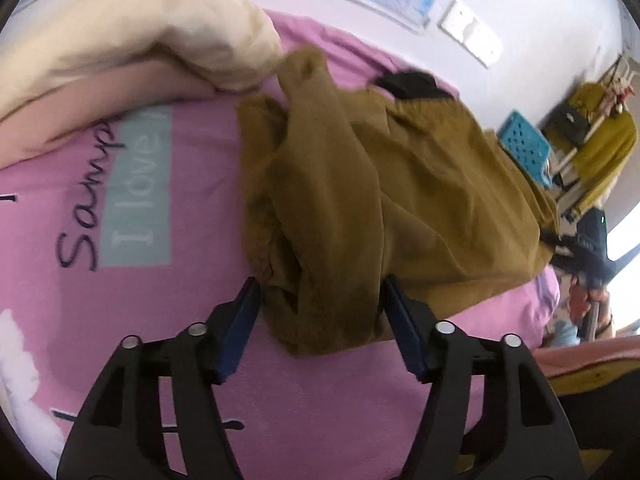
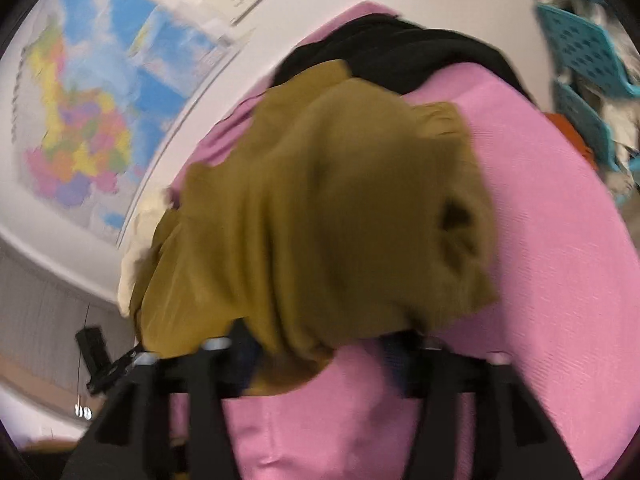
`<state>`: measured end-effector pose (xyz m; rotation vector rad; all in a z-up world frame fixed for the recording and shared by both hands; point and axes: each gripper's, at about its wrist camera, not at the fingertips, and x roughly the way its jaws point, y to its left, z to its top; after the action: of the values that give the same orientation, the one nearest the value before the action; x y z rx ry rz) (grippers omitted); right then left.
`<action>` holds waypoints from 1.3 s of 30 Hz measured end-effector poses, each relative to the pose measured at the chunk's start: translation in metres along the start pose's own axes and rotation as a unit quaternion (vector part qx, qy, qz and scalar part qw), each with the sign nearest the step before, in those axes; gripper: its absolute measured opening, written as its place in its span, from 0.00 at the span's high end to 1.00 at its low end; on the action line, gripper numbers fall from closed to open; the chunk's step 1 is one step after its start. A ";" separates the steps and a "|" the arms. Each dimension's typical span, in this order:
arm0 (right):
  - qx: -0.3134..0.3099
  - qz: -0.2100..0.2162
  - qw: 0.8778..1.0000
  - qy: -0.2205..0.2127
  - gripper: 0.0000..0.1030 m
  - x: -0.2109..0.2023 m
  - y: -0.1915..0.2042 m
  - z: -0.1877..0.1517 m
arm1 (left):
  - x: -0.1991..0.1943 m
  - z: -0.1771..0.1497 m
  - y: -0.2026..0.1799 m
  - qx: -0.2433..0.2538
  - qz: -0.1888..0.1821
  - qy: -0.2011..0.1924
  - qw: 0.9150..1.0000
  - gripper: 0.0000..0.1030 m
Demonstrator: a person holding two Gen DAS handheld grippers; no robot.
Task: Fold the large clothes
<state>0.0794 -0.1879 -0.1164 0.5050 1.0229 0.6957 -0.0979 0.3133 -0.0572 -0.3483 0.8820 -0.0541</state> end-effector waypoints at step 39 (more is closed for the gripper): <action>-0.175 -0.140 0.966 -0.130 0.61 -0.038 0.051 0.064 | -0.001 0.051 -0.050 0.061 0.155 -0.049 0.985 0.33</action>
<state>0.1097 -0.1846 -0.0314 0.1327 0.6861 0.5241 -0.0546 0.2802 -0.0111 -0.0951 0.8221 0.1955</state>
